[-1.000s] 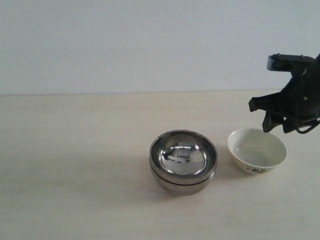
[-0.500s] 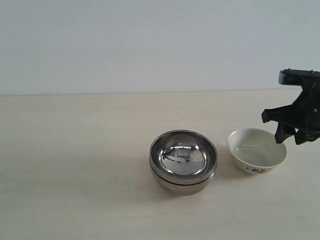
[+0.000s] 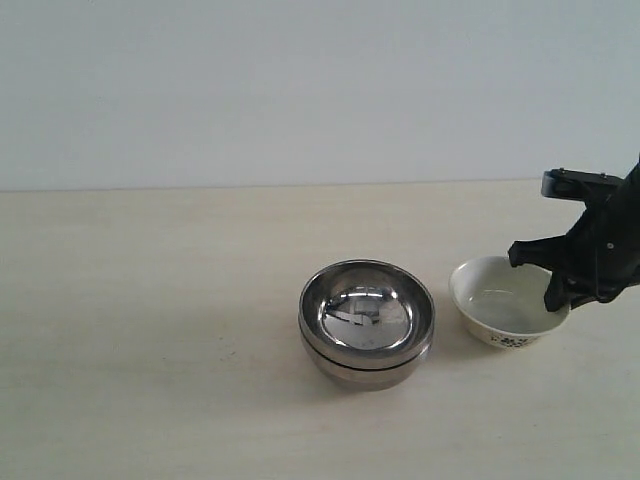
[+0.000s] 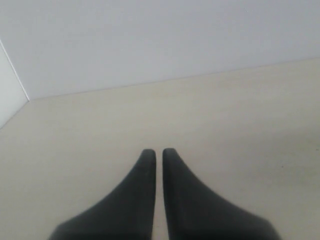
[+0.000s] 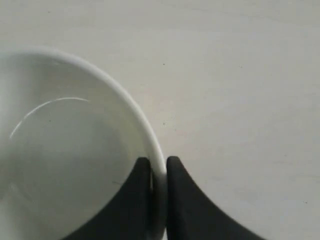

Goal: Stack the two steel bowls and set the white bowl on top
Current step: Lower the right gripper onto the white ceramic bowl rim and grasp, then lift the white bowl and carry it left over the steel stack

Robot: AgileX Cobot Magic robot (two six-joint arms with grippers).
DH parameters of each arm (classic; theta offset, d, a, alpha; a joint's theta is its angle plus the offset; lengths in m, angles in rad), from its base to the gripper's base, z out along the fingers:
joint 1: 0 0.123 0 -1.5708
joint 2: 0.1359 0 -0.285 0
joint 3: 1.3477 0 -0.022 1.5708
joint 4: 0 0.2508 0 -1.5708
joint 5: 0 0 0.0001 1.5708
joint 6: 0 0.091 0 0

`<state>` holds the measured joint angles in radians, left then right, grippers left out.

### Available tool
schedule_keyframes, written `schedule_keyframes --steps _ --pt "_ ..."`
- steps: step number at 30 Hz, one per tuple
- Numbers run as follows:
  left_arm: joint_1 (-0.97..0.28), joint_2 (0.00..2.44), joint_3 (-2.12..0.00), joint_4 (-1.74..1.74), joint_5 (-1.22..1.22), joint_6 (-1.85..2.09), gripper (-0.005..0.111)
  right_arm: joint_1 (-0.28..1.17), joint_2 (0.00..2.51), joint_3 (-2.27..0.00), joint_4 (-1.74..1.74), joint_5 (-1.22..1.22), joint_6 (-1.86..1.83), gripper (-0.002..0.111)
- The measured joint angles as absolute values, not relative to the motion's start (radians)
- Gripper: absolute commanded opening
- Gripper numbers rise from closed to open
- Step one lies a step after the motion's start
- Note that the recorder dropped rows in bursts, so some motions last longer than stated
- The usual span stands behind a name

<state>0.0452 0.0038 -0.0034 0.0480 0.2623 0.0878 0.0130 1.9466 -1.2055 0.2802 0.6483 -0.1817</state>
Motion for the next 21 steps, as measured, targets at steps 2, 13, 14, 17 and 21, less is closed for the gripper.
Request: schedule_keyframes --steps 2,13,14,17,21 --pt "0.045 0.004 -0.003 0.048 0.262 0.088 0.004 0.011 1.947 -1.205 0.282 0.648 -0.182 0.000" --pt "0.045 0.004 -0.003 0.048 0.262 0.088 0.004 0.011 1.785 -1.205 0.341 0.731 -0.206 0.000" --pt "0.045 0.004 -0.003 0.048 0.262 0.088 0.004 0.011 1.769 -1.205 0.351 0.742 -0.209 0.000" --pt "0.045 0.004 -0.003 0.048 0.262 0.088 0.004 0.011 1.718 -1.205 0.418 0.773 -0.233 0.000" --pt "0.045 0.004 -0.003 0.048 0.262 0.088 0.004 0.011 1.672 -1.205 0.540 0.816 -0.290 0.000"
